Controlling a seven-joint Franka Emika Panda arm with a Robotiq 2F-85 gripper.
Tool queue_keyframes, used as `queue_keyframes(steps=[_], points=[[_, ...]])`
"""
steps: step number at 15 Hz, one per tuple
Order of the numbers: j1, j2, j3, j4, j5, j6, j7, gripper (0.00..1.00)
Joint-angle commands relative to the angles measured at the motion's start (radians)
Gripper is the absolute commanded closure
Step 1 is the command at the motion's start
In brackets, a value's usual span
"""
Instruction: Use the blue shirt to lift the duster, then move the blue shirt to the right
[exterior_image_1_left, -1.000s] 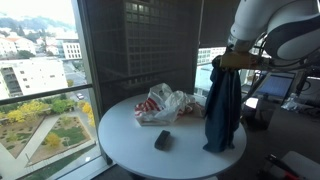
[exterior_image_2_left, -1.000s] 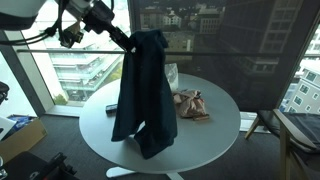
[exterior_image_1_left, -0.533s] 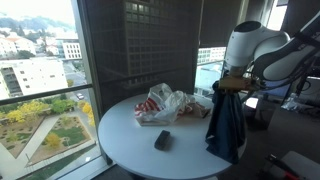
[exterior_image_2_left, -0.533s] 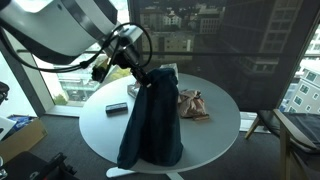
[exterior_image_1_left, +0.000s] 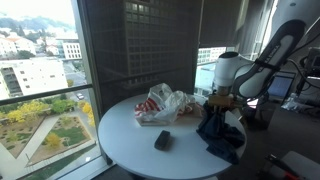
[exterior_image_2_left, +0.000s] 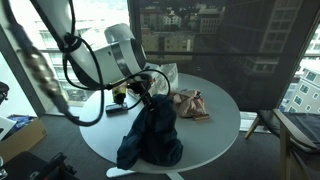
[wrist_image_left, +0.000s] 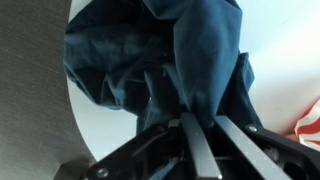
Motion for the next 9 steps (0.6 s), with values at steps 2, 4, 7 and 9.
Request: queue_keyframes(steps=[2, 4, 7, 9], points=[[-0.052, 0.195, 0.074, 0.126, 0.168, 0.006, -0.185, 0.88], [-0.071, 0.24, 0.109, 0.161, 0.222, -0.021, -0.241, 0.88], [-0.104, 0.259, 0.163, 0.184, 0.286, -0.037, -0.303, 0.6], [0.033, 0.212, 0.063, 0.166, 0.457, -0.023, -0.421, 0.52]])
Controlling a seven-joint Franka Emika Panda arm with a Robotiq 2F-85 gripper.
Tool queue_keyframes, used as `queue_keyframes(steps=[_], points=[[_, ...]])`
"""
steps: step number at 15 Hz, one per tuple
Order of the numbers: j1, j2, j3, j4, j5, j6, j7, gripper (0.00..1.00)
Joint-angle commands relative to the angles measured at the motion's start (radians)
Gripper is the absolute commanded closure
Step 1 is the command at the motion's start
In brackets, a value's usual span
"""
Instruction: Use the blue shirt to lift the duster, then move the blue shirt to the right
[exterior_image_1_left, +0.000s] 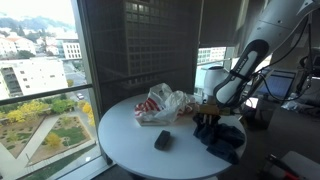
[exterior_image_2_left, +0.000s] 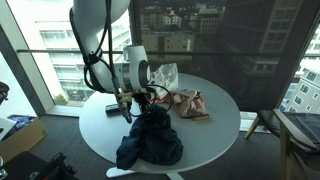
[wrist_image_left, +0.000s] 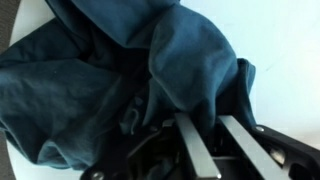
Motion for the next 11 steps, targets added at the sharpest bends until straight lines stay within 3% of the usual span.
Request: queue_keyframes(steps=[1, 4, 7, 11], points=[[0.147, -0.071, -0.094, -0.005, 0.231, -0.005, -0.166, 0.43], [0.273, -0.156, -0.171, -0.027, 0.355, -0.038, -0.237, 0.2], [0.386, -0.248, -0.227, -0.054, 0.379, -0.099, -0.219, 0.01], [0.432, -0.35, -0.2, -0.088, 0.44, -0.202, -0.227, 0.0]])
